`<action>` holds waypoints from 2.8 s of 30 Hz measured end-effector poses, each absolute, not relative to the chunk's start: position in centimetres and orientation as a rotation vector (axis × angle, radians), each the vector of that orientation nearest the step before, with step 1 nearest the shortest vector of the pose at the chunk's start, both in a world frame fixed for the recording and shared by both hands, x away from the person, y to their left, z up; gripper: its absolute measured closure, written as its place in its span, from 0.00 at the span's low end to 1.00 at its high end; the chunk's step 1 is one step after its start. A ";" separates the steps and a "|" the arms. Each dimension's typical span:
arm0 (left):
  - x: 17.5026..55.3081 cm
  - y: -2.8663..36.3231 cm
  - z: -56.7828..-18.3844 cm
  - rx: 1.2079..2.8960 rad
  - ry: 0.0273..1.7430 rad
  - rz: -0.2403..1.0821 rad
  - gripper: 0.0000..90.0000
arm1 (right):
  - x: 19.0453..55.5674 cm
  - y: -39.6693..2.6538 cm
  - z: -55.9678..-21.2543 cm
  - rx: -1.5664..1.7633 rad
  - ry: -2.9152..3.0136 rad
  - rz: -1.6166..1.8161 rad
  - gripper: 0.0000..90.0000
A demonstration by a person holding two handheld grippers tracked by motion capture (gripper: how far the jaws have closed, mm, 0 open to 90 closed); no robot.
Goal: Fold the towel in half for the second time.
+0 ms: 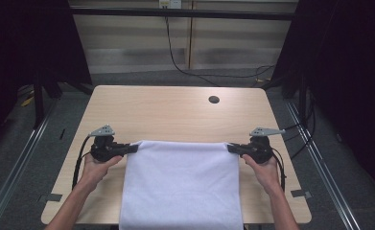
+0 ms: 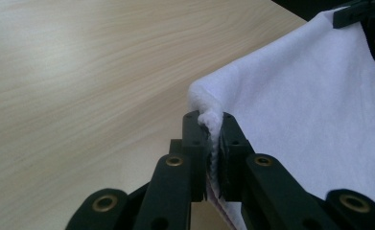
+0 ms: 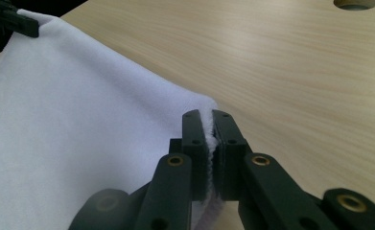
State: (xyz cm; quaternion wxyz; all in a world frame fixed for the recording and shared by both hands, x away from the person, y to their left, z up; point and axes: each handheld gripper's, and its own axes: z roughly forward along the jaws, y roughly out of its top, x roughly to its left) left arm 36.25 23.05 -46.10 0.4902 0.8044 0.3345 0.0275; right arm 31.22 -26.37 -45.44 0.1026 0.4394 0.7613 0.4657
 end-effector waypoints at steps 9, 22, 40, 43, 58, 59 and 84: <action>37.4 23.0 -44.5 1.928 0.820 0.101 0.94 | 32.9 -26.3 -44.1 1.291 2.232 1.385 0.95; 40.1 22.8 -41.6 1.899 0.832 0.171 0.94 | 35.5 -26.2 -41.7 1.280 2.183 1.408 0.95; 43.1 22.6 -41.6 1.825 0.888 0.190 0.94 | 39.0 -26.0 -39.5 1.277 2.184 1.312 0.96; 43.1 22.9 -39.9 1.828 0.857 0.211 0.94 | 39.4 -26.1 -38.2 1.257 2.180 1.304 0.96; 40.5 23.3 -39.6 1.829 0.790 0.233 0.94 | 37.0 -25.9 -37.5 1.153 2.144 1.373 0.96; 40.1 23.4 -39.6 1.831 0.790 0.237 0.94 | 36.5 -25.8 -37.5 1.141 2.145 1.378 0.96; 29.4 25.4 -44.9 1.812 0.702 0.098 0.93 | 25.0 -26.4 -42.8 1.065 2.260 1.433 0.95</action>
